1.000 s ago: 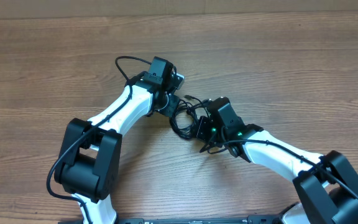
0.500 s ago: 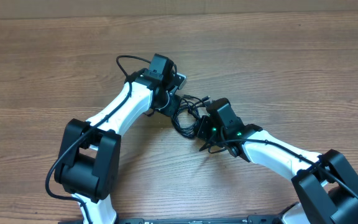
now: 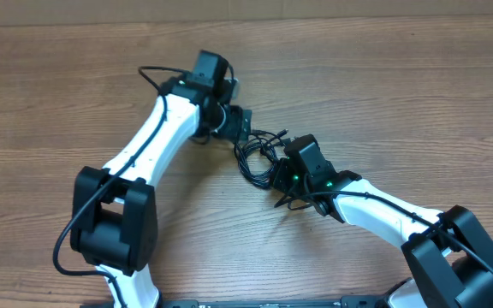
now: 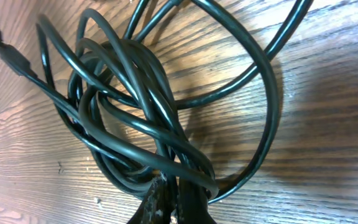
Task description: Untangle cables
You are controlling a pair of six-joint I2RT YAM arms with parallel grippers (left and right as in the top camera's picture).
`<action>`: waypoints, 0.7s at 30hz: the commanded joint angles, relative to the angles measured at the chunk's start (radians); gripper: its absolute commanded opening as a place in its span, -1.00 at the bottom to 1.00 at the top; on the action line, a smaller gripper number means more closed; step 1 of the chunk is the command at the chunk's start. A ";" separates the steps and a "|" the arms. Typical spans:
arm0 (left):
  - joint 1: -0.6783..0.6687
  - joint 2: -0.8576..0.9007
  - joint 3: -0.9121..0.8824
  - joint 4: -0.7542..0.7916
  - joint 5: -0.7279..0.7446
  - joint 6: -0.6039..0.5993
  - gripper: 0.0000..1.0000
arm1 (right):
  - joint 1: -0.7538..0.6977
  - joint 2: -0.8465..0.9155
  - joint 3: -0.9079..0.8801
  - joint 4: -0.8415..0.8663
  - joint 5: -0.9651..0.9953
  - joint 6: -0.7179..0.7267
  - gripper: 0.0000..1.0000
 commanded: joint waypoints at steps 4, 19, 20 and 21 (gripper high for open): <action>0.031 0.014 0.018 -0.048 0.014 -0.117 0.99 | 0.003 0.014 0.016 -0.028 0.072 0.003 -0.92; 0.050 0.014 -0.001 -0.085 -0.060 -0.210 0.99 | -0.027 0.057 0.016 -0.062 0.065 0.068 -0.93; 0.050 0.014 -0.001 -0.085 -0.060 -0.210 0.99 | -0.036 0.066 0.016 -0.053 0.038 0.067 -0.93; 0.050 0.014 -0.001 -0.085 -0.060 -0.210 1.00 | -0.046 0.077 0.016 -0.043 0.010 0.066 -0.92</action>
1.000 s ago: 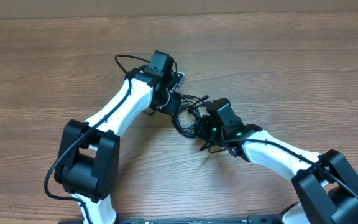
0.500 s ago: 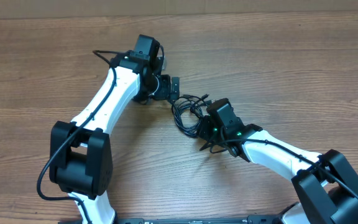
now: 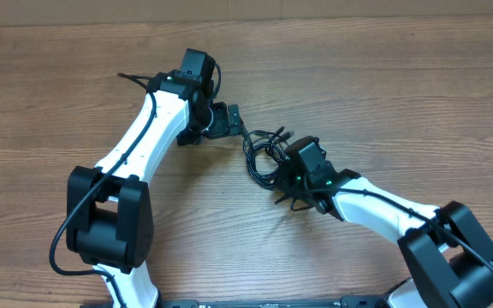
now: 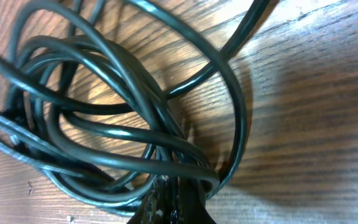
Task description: Untangle cables
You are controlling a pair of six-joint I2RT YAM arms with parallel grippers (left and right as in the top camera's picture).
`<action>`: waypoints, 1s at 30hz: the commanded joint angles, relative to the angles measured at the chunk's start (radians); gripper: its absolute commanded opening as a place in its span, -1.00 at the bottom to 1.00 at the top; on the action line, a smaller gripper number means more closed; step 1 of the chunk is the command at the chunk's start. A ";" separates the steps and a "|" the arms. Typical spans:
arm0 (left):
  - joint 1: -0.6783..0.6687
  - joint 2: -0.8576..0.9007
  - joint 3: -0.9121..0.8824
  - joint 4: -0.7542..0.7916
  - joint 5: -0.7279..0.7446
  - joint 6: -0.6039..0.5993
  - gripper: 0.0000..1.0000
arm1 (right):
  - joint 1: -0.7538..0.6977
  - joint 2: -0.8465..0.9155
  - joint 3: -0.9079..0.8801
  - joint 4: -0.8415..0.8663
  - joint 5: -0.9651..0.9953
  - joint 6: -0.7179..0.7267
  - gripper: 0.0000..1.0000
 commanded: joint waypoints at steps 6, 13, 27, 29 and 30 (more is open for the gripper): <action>0.003 0.012 -0.010 0.000 -0.028 -0.017 1.00 | -0.061 0.072 0.012 0.016 -0.082 0.018 -0.93; -0.006 0.012 -0.019 -0.002 -0.029 -0.018 1.00 | -0.061 0.072 0.012 0.024 -0.083 0.014 -0.92; -0.018 0.013 -0.158 0.154 -0.026 -0.067 0.99 | -0.061 0.072 0.012 0.042 -0.138 0.010 -0.88; -0.018 0.013 -0.178 0.186 -0.020 -0.070 1.00 | -0.061 0.072 0.012 0.047 -0.138 0.010 -0.88; -0.018 0.012 -0.185 0.201 -0.017 -0.070 1.00 | -0.061 0.072 0.012 0.049 -0.139 0.010 -0.88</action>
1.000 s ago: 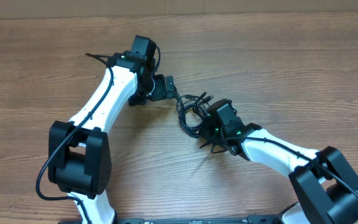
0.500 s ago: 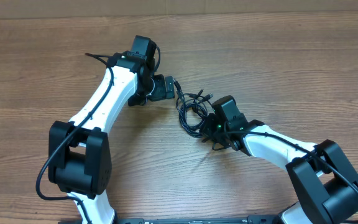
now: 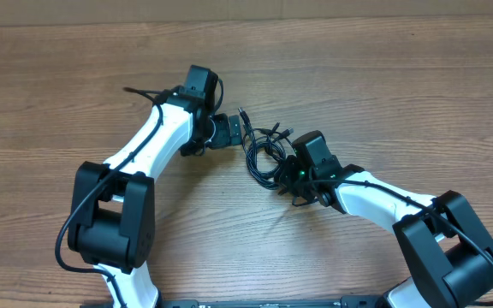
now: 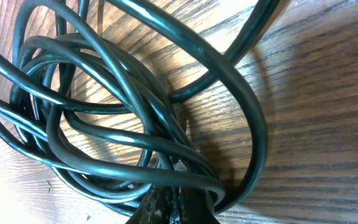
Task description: Untangle cables
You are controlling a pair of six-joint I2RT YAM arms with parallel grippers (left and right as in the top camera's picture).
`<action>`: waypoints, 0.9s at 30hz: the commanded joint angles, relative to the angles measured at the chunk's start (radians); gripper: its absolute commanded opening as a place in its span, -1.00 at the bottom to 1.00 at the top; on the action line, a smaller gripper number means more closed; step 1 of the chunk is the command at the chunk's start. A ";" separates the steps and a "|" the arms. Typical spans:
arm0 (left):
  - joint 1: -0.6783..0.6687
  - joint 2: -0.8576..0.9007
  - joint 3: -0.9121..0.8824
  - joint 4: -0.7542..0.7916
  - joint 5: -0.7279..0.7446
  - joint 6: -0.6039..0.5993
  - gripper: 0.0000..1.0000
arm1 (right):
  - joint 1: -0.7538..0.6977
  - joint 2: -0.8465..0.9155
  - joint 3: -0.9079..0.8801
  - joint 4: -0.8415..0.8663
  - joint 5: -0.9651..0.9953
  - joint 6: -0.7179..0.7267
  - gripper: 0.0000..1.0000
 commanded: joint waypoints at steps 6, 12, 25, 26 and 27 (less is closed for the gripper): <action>-0.007 0.010 -0.044 0.085 0.093 -0.030 1.00 | -0.003 0.026 0.004 0.006 -0.009 -0.004 -0.88; 0.000 -0.014 0.005 0.087 0.205 -0.018 1.00 | -0.003 0.026 0.004 0.015 -0.018 -0.034 -0.92; -0.093 0.008 0.039 0.217 0.089 -0.018 0.83 | -0.003 0.026 0.004 0.042 -0.043 -0.034 -0.92; -0.103 0.018 0.039 0.222 0.071 -0.019 0.79 | -0.003 0.026 0.004 0.042 -0.043 -0.034 -0.92; -0.112 0.027 0.039 0.228 0.061 -0.019 0.72 | -0.003 0.026 0.004 0.042 -0.043 -0.034 -0.92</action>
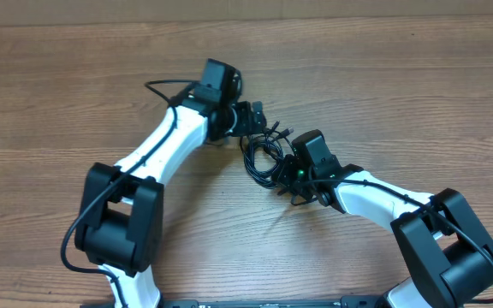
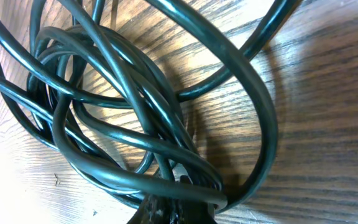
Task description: Untangle cables
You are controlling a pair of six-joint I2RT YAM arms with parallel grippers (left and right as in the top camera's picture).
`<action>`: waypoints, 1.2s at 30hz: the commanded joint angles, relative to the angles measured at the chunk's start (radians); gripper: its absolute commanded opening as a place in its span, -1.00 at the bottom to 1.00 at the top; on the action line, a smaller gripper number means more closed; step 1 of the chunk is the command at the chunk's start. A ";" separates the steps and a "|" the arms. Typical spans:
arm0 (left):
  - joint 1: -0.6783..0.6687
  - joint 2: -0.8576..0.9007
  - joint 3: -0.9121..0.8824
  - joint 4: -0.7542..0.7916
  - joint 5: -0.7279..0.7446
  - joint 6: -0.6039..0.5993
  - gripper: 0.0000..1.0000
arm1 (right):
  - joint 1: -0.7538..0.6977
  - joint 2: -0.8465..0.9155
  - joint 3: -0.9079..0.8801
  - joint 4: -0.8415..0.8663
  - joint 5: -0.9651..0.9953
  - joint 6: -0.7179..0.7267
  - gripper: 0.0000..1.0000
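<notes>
A tangle of black cable lies on the wooden table between my two arms. In the right wrist view its loops fill the frame, several strands crossing over one another. My right gripper is at the tangle's near right edge, shut on strands at the bottom of the bundle; overhead it shows at the right gripper. My left gripper is at the tangle's far end, where loose cable ends stick out. A strand runs up into its fingers, which look shut on it.
The wooden table runs out on all sides of the tangle. A cardboard wall borders its far edge. The left arm's own black lead loops out beside its wrist.
My left gripper has moved right and slightly farther away, closer over the tangle's far end. The loops have shifted a little in the right wrist view. My right gripper keeps its grip.
My right gripper stayed shut on the bundle's near edge throughout. My left gripper was first at the tangle's far left, then farther left with a strand stretched toward it, then slightly nearer me. It now sits back over the far end, the loops rearranged but still crossed.
</notes>
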 commanded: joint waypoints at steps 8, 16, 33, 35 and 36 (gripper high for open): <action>-0.035 0.043 0.016 0.052 -0.080 0.019 -0.92 | -0.003 0.014 0.004 0.002 -0.008 -0.008 -0.92; -0.035 0.043 0.015 0.042 -0.082 0.107 -0.52 | -0.003 0.014 0.004 0.002 -0.008 -0.007 -0.92; -0.056 0.044 -0.019 0.164 -0.137 0.098 0.12 | -0.003 0.014 0.004 0.006 -0.008 -0.007 -0.92; -0.059 0.044 -0.025 0.174 -0.137 0.098 0.11 | -0.003 0.014 0.004 0.006 -0.008 -0.007 -0.92; -0.060 0.044 -0.025 0.174 -0.137 0.099 0.11 | -0.003 0.014 0.004 0.006 -0.008 -0.007 -0.92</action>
